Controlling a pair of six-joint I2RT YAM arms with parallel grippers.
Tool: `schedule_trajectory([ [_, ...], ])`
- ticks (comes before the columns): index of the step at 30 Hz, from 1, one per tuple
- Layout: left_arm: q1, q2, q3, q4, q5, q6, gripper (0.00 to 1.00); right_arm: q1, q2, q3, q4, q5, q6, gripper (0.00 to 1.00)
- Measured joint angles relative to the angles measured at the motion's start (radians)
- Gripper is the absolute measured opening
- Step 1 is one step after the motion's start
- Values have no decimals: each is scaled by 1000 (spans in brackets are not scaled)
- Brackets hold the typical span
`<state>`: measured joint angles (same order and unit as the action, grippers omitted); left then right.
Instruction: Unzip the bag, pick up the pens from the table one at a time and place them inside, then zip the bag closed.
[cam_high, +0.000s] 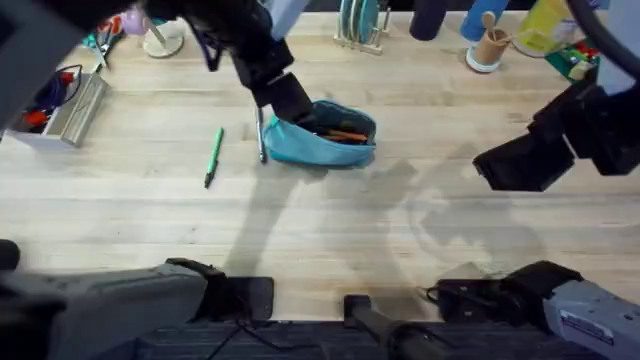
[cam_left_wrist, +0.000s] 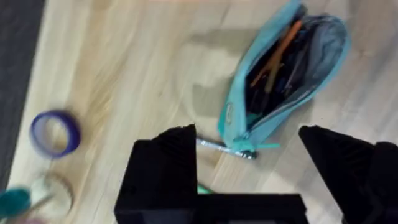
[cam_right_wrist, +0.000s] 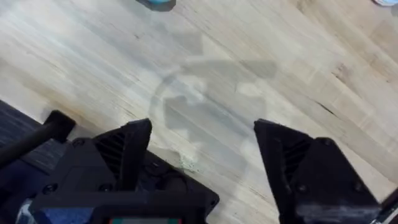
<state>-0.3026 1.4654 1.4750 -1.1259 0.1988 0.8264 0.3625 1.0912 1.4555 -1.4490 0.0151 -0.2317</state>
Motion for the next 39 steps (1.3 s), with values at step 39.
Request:
schedule_trajectory([
  [39,320,-208,5,-185,-256,-707,993,0,0,0,0,0,0,998],
])
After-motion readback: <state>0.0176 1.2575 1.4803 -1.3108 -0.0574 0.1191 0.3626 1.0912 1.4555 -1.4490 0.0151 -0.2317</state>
